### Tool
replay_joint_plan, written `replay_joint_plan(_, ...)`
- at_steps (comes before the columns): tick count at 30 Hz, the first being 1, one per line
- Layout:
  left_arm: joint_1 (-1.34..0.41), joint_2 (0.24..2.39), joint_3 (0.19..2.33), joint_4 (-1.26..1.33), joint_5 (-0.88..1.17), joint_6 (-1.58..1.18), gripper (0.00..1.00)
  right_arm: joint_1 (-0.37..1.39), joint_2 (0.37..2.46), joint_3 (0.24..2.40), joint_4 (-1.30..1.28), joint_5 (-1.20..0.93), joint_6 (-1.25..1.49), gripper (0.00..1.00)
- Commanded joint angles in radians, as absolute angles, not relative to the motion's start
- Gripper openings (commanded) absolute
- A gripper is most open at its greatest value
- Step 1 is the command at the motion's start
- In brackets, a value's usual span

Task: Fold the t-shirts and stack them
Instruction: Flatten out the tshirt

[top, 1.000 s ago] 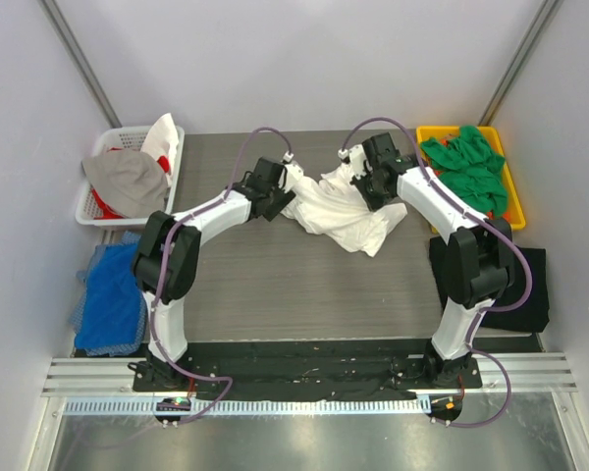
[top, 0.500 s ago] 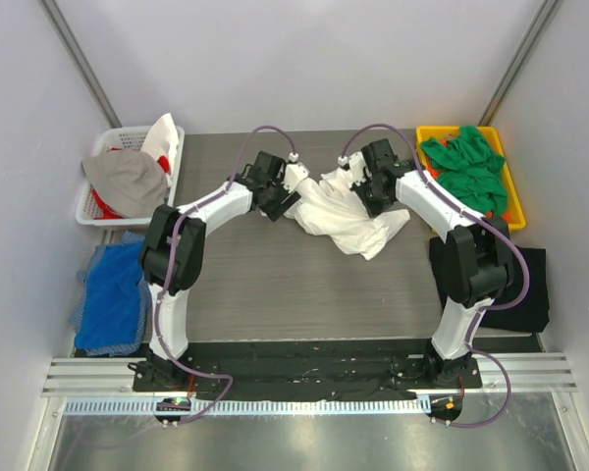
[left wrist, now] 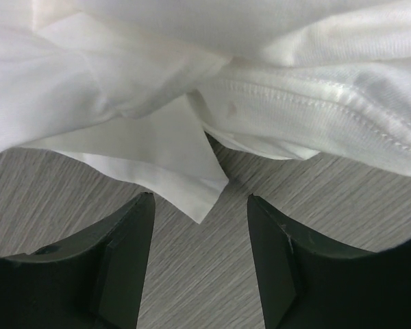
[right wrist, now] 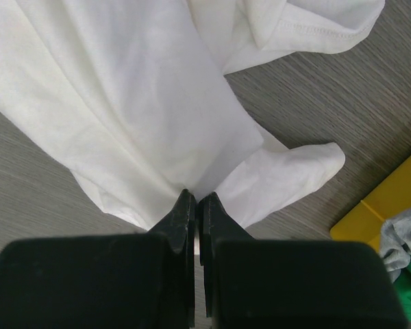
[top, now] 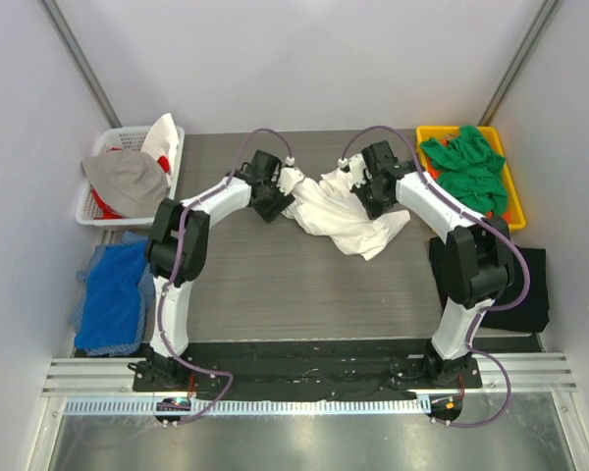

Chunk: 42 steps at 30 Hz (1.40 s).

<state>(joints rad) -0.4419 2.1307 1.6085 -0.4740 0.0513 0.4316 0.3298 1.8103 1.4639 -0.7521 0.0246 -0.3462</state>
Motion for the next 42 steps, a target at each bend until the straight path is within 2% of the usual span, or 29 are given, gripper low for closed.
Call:
replay_joint_plan(1,-0.431,2.152,1.661,-0.514,0.095,0.456,0.59,0.327,1.75,1.466,-0.73,0.012,-0.35,0.01)
replay_joint_plan(9,-0.394,2.25,1.816,-0.63,0.149,0.465,0.57,0.327,1.727,1.462,-0.733,0.014,-0.347,0.01)
replay_joint_plan(17,-0.383,2.31,1.884,-0.689,0.169,0.482,0.55,0.327,1.695,1.443,-0.735,-0.025,-0.348,0.01)
replay_joint_plan(26,-0.361,2.355,1.936,-0.811,0.222,0.492,0.43,0.325,1.669,1.431,-0.736,-0.032,-0.345,0.01)
replay_joint_plan(29,-0.35,2.364,1.942,-0.84,0.235,0.495,0.34,0.327,1.658,1.422,-0.736,-0.032,-0.35,0.01)
replay_joint_plan(31,-0.339,2.361,1.936,-0.85,0.242,0.495,0.17,0.325,1.651,1.411,-0.736,-0.029,-0.353,0.01)
replay_joint_plan(33,-0.334,2.349,1.916,-0.857,0.244,0.495,0.07,0.327,1.649,1.407,-0.736,-0.028,-0.353,0.01)
replay_joint_plan(38,-0.334,2.272,1.806,-0.831,0.227,0.495,0.0,0.325,1.655,1.388,-0.736,-0.031,-0.353,0.01)
replay_joint_plan(42,-0.333,2.214,1.749,-0.845,0.238,0.482,0.0,0.327,1.66,1.37,-0.739,-0.037,-0.351,0.01)
